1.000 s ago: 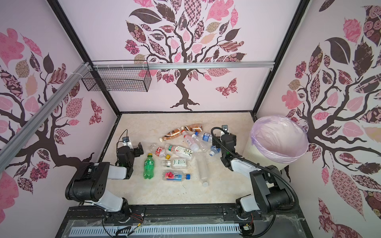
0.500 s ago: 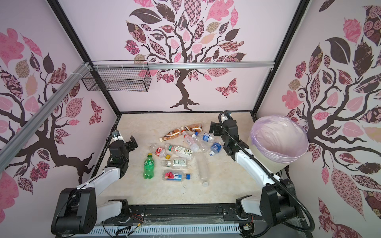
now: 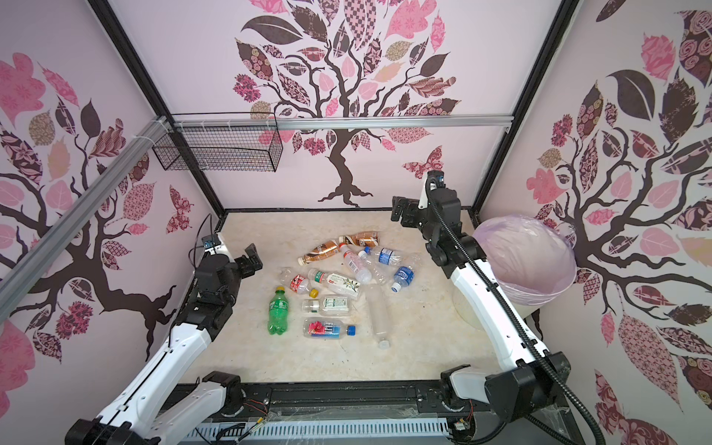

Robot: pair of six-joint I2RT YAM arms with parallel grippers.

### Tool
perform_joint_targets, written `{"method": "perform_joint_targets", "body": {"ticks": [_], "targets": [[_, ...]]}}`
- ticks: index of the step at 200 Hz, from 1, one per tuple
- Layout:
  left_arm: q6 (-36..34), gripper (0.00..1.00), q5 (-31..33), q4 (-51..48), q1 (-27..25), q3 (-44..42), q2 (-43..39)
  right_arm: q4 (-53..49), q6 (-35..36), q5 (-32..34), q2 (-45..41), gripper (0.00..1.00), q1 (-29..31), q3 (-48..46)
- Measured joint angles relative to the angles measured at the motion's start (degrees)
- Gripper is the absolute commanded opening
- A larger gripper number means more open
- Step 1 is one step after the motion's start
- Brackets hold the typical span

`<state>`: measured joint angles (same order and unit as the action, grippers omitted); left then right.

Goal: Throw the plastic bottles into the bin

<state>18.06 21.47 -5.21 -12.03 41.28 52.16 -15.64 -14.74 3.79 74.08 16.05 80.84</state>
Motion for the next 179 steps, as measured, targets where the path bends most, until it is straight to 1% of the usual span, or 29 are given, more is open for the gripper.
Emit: {"method": "perform_joint_targets", "body": {"ticks": [18, 44, 61, 80, 95, 117, 132, 146, 179], "targets": [[-0.11, 0.98, -0.42, -2.62, -3.30, 3.32, -0.70, -1.62, -0.15, -0.81, -0.24, 1.00, -0.85, 1.77], [-2.25, 0.98, 0.31, -5.57, -12.04, 8.81, -0.07, -5.11, -0.70, -4.52, -0.42, 0.99, -4.28, 2.97], [-4.24, 0.98, 1.29, -7.45, -17.64, 13.49, 1.88, -10.27, -0.09, -3.85, -0.09, 1.00, -5.53, 6.58], [-6.40, 0.98, 2.38, -9.40, -23.32, 18.71, 4.90, -16.26, 1.73, -0.02, 1.07, 0.99, -5.62, 14.19], [-7.85, 0.99, 2.99, -10.88, -27.39, 22.56, 7.76, -20.57, 3.54, 4.87, 2.25, 0.99, -5.49, 20.92], [-9.73, 0.98, 3.58, -12.44, -32.59, 27.47, 12.26, -26.56, 5.84, 11.65, 3.06, 0.99, -5.49, 26.56], [-10.82, 0.98, 3.67, -13.90, -35.52, 30.56, 15.45, -30.40, 6.88, 15.63, 3.17, 0.99, -5.79, 28.13], [-11.06, 0.98, 3.43, -15.58, -37.16, 33.42, 18.23, -33.24, 7.30, 18.38, 3.10, 0.99, -6.51, 28.26], [-10.60, 0.98, 2.01, -17.92, -37.77, 37.31, 22.34, -37.20, 7.21, 22.75, 2.62, 0.99, -8.41, 24.33]]}}
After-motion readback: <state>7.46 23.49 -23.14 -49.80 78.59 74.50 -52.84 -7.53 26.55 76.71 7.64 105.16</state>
